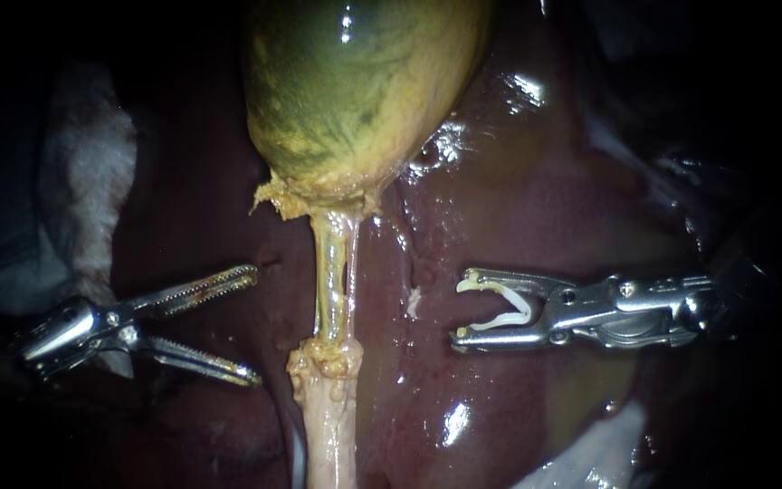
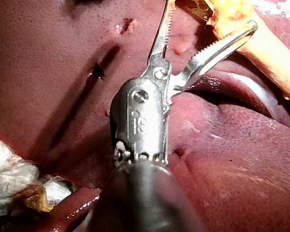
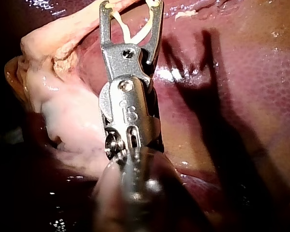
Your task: Grabbing gallbladder
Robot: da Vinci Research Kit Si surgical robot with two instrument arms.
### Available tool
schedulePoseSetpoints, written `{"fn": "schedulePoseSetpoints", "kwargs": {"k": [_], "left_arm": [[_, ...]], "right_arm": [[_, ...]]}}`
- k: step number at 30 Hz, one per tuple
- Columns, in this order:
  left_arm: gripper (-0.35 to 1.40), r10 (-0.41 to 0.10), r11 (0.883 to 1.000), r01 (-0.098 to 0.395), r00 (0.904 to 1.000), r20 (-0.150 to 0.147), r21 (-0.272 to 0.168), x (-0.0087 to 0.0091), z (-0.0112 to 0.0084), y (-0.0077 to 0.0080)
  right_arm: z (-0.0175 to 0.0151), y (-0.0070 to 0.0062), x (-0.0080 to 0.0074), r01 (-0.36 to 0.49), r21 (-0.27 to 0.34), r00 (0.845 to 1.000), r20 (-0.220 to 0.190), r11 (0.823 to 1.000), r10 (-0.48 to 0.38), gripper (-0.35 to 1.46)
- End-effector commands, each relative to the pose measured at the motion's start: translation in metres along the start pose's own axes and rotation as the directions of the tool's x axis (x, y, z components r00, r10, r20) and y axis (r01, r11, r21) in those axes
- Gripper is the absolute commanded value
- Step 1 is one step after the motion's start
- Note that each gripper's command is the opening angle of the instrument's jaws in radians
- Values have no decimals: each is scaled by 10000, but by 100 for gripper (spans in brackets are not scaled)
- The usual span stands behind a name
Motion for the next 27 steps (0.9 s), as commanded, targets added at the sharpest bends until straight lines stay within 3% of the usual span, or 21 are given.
{"fn": "schedulePoseSetpoints", "kwargs": {"k": [1, 10, 15, 21, 27], "left_arm": [[101, -4, 10000, 4, 10000, -1, -1, 0, 0, 0], [101, -33, 10000, 33, 10000, -37, 49, 5, -2, -1], [93, 5, 9996, -1, 9999, -138, 279, 19, -9, -6], [84, -71, 9926, 95, 9998, -201, 1208, 31, -17, -11], [64, -138, 9807, 180, 9996, -232, 1948, 37, -16, -23]], "right_arm": [[0, 0, 0, 1, 0, 10000, 0, 10000, -1, 60], [0, 0, 0, 1, 0, 10000, 0, 10000, -1, 60], [0, 0, 0, -58, 0, 10000, 0, 10000, 58, 60], [0, 0, 0, -58, -1, 10000, -1, 10000, 58, 60], [0, 0, 0, -57, -1, 10000, 0, 10000, 57, 60]]}}
